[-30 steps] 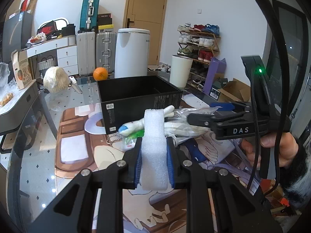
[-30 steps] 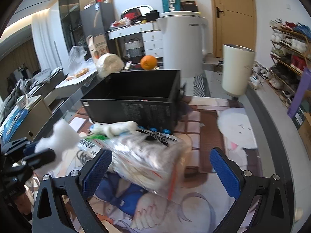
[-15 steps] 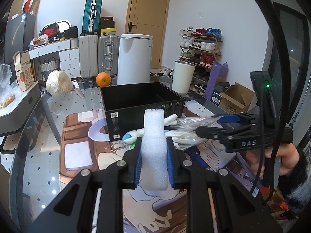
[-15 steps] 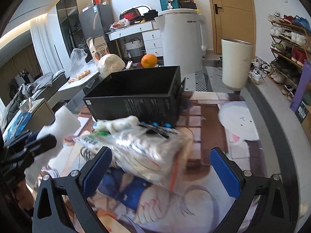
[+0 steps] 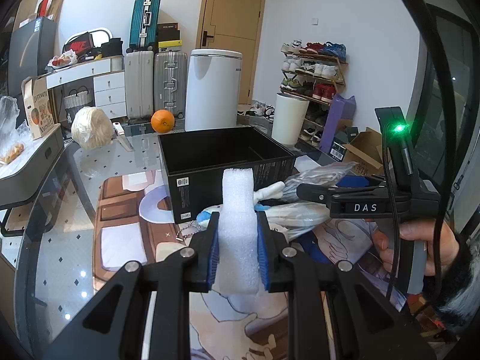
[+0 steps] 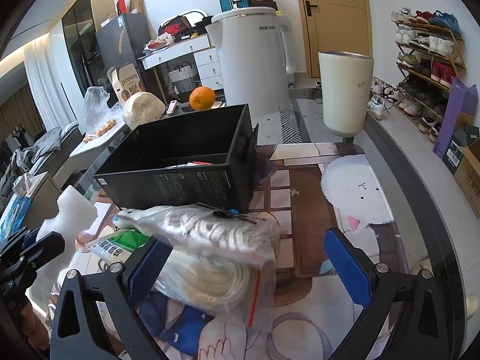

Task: Organize soft objects
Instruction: 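Lift the foam strip with the left tool while the right tool grasps the cable zip bag, then carry the foam strip and cable zip bag with both tools over the black box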

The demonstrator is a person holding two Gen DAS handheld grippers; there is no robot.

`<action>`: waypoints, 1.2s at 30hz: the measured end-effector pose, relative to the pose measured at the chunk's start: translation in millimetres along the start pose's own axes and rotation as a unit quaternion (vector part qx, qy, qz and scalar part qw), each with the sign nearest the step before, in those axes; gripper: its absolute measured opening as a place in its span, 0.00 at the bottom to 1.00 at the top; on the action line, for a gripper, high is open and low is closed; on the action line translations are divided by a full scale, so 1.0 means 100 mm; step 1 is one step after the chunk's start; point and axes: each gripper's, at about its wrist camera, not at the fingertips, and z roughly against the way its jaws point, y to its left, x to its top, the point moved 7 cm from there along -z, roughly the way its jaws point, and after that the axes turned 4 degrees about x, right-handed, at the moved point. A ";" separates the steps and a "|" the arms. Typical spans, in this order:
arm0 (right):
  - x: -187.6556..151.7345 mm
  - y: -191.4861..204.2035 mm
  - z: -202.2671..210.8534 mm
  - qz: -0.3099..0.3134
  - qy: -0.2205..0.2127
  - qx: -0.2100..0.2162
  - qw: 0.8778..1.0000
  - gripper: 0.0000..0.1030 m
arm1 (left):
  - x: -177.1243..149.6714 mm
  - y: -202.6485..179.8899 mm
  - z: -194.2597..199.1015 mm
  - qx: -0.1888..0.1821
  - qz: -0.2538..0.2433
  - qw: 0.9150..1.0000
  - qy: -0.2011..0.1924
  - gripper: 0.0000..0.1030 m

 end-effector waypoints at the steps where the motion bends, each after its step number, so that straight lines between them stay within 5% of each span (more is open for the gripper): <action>1: 0.01 0.00 -0.03 0.000 0.002 0.002 1.000 0.99 | 0.00 0.00 -0.01 0.000 0.001 1.000 0.000 0.19; 4: 0.05 0.03 -0.06 0.009 -0.002 0.001 1.000 0.95 | 0.02 0.01 -0.05 0.000 0.002 1.000 0.002 0.19; 8: 0.05 0.05 -0.09 0.011 0.004 0.017 1.000 0.59 | 0.04 0.02 -0.08 0.002 0.001 1.000 0.004 0.20; 12: 0.07 0.00 -0.02 0.014 -0.014 0.011 1.000 0.45 | 0.05 0.04 -0.11 0.003 0.001 1.000 0.006 0.19; 28: 0.45 0.08 0.69 0.040 -0.092 0.039 0.994 0.42 | 0.38 0.15 -0.14 0.022 0.005 1.000 -0.020 0.20; 36: 0.67 0.32 0.62 0.068 -0.088 0.066 0.992 0.42 | 0.61 0.23 -0.28 0.033 -0.007 0.999 -0.028 0.20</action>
